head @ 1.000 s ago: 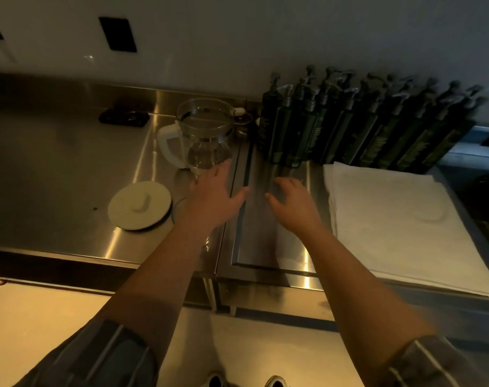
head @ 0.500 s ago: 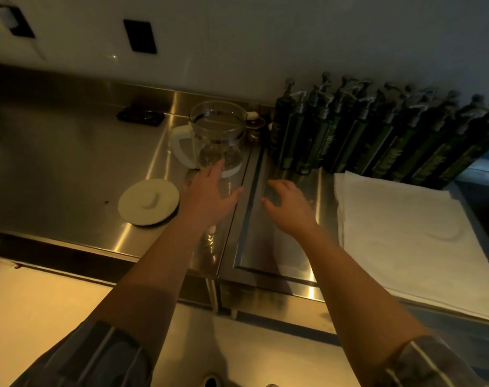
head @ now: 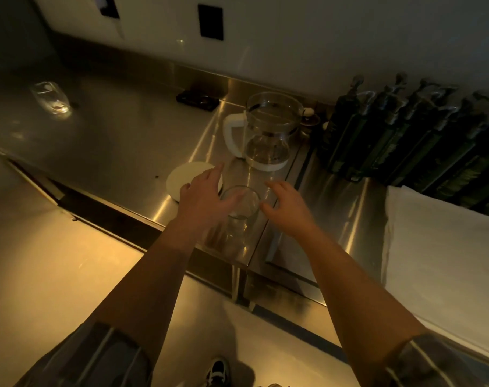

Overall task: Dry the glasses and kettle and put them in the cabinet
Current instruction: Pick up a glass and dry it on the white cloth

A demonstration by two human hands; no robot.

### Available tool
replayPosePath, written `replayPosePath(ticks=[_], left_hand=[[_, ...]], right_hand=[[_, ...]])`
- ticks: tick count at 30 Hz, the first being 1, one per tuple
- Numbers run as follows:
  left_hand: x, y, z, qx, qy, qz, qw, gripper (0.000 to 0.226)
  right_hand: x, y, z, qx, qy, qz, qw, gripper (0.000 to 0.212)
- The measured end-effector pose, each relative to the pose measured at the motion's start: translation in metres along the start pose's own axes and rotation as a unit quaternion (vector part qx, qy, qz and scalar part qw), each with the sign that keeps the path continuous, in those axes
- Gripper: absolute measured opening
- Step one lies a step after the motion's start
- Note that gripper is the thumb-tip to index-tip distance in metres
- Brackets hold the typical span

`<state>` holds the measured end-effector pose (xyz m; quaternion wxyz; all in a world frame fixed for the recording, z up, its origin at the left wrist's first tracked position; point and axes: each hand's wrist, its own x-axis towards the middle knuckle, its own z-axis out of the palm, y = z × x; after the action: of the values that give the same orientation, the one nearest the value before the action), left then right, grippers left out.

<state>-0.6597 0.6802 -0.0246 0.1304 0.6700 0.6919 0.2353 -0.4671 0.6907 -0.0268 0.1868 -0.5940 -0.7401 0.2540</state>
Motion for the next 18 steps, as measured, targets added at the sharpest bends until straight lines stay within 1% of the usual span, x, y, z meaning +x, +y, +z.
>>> replayPosePath(ticks=[2, 5, 7, 10, 13, 14, 18], left_hand=[[-0.001, -0.005, 0.001, -0.011, -0.017, -0.009, 1.000, 0.091], [-0.003, -0.009, 0.003, -0.062, -0.078, -0.023, 0.995, 0.120], [-0.004, -0.014, 0.007, -0.068, -0.112, -0.014, 0.991, 0.129], [-0.007, -0.022, 0.016, -0.081, -0.143, -0.011, 0.986, 0.129], [-0.011, -0.024, 0.029, -0.125, -0.149, -0.005, 0.981, 0.120], [-0.012, -0.025, 0.033, -0.144, -0.148, -0.004, 0.979, 0.116], [-0.012, -0.028, 0.044, -0.199, -0.125, -0.002, 0.972, 0.104]], right_hand=[[0.001, -0.002, 0.002, 0.014, -0.017, -0.004, 1.000, 0.062], [0.004, -0.001, 0.004, 0.037, -0.046, 0.007, 0.998, 0.068], [0.003, -0.002, 0.006, 0.058, -0.061, 0.009, 0.996, 0.074], [0.001, -0.003, 0.008, 0.069, -0.087, 0.009, 0.994, 0.090], [-0.001, -0.003, 0.011, 0.081, -0.102, 0.008, 0.991, 0.100], [-0.002, -0.002, 0.012, 0.096, -0.101, 0.007, 0.990, 0.099], [-0.005, 0.001, 0.015, 0.148, -0.086, -0.008, 0.985, 0.084]])
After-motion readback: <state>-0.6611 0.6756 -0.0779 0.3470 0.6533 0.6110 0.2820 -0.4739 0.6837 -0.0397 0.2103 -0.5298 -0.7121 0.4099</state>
